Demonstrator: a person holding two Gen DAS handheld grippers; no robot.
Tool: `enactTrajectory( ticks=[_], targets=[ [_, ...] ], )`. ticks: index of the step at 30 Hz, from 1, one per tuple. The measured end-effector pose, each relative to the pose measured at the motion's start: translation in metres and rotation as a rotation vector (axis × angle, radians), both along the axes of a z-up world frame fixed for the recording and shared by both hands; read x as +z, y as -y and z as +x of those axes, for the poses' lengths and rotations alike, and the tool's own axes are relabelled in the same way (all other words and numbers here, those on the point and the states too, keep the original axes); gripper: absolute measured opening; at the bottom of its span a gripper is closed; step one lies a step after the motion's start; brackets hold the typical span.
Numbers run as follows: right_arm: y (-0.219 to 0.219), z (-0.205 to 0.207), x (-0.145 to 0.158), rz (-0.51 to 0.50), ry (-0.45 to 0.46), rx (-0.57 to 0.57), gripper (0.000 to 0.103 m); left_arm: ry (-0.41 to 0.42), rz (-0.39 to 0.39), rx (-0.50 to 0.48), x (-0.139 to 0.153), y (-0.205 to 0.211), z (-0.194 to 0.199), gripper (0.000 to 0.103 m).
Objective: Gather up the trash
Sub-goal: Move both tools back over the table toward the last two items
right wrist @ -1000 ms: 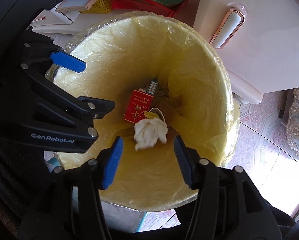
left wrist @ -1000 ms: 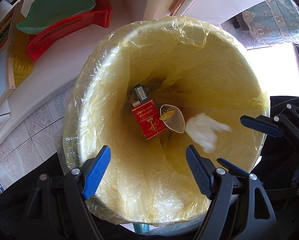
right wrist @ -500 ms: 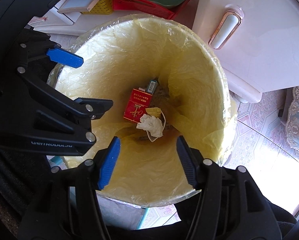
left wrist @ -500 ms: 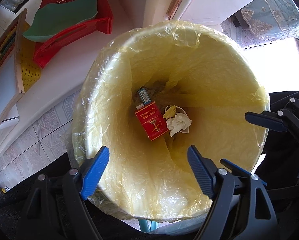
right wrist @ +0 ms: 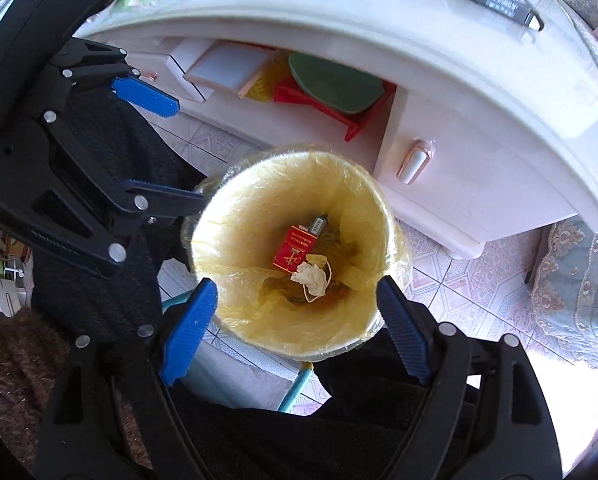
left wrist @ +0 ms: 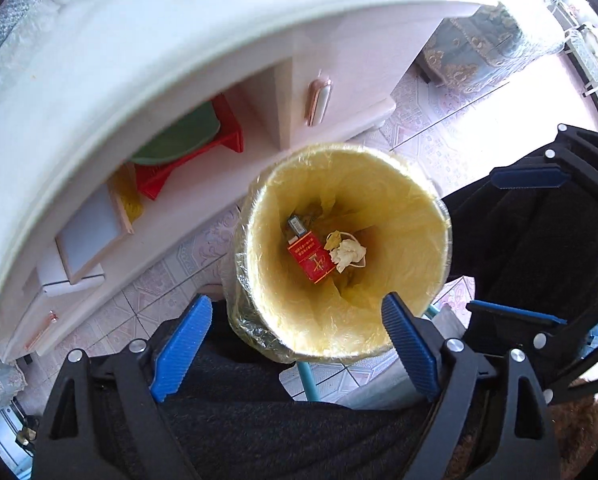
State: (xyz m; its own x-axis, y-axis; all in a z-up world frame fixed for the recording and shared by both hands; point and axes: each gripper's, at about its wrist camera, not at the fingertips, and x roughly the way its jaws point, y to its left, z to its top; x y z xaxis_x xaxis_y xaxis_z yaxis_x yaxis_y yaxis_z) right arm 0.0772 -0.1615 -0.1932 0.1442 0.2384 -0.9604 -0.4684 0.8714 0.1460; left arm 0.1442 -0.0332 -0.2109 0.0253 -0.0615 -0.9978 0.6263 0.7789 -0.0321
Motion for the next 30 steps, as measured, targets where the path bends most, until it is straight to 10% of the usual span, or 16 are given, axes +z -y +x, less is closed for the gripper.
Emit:
enactTrajectory(
  ticks=[11,16,30],
  targets=[
    [0.056,0.045,0.199,0.157,0.361,0.136,0.097,0.131,-0.023,0.143,0.203,0.012,0.066,0.092],
    [0.074,0.085,0.255,0.074,0.430,0.184,0.097,0.188,-0.051,0.246,0.267,0.030,0.107,0.093],
    [0.080,0.170,0.270,-0.064,0.451,0.457,0.097,0.141,0.014,0.354,0.261,0.090,0.230,0.094]
  ],
)
